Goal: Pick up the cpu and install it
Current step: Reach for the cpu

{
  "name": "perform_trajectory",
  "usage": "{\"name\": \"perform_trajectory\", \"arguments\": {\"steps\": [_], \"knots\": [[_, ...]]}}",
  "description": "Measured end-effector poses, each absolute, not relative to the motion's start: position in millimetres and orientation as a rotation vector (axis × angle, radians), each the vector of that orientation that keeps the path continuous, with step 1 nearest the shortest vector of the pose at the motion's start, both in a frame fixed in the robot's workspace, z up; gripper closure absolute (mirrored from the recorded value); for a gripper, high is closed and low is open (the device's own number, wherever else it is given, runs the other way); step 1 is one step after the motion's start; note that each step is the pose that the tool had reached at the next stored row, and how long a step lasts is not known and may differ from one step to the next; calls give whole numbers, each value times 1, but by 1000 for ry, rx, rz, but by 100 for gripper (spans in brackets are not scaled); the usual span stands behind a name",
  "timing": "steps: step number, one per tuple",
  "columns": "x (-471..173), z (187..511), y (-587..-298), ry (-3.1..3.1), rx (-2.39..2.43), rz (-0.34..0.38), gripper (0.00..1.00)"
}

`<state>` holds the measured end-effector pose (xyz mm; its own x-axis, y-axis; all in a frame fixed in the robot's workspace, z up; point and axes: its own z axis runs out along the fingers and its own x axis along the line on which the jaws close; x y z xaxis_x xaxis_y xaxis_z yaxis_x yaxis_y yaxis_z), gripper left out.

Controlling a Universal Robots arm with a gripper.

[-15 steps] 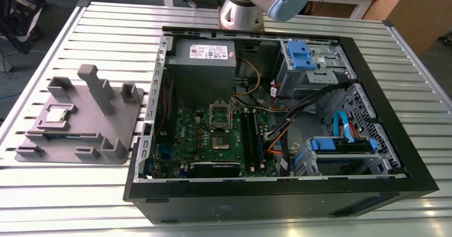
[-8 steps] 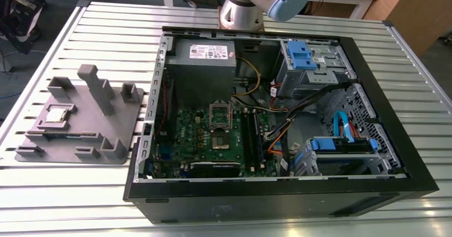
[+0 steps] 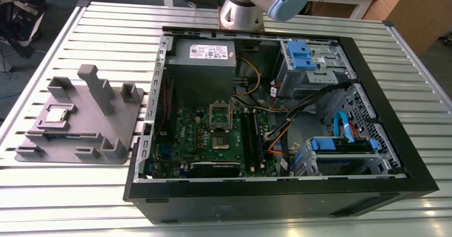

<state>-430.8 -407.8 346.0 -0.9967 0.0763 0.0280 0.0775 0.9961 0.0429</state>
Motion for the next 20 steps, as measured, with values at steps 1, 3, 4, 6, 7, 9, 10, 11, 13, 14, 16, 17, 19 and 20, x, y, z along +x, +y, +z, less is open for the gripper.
{"name": "perform_trajectory", "arguments": {"steps": [1,3,4,6,7,9,10,11,13,14,16,17,19,20], "knots": [[-431,344,-409,-3112,-120,-68,89],[-432,341,-410,-3112,-120,-68,89],[-432,339,-411,-3112,-120,-68,89],[-433,336,-412,-3112,-120,-69,89],[-434,334,-412,-3112,-120,-69,89],[-435,331,-412,-3112,-120,-68,89],[-436,329,-412,-3112,-120,-68,89],[-436,328,-413,-3112,-120,-69,89],[-438,325,-413,-3112,-120,-68,89],[-439,323,-413,-3112,-120,-69,89],[-440,319,-413,-3112,-120,-69,89],[-441,318,-414,-3112,-120,-69,89],[-441,314,-414,-3112,-120,-69,89],[-442,313,-414,-3112,-120,-68,89]]}}
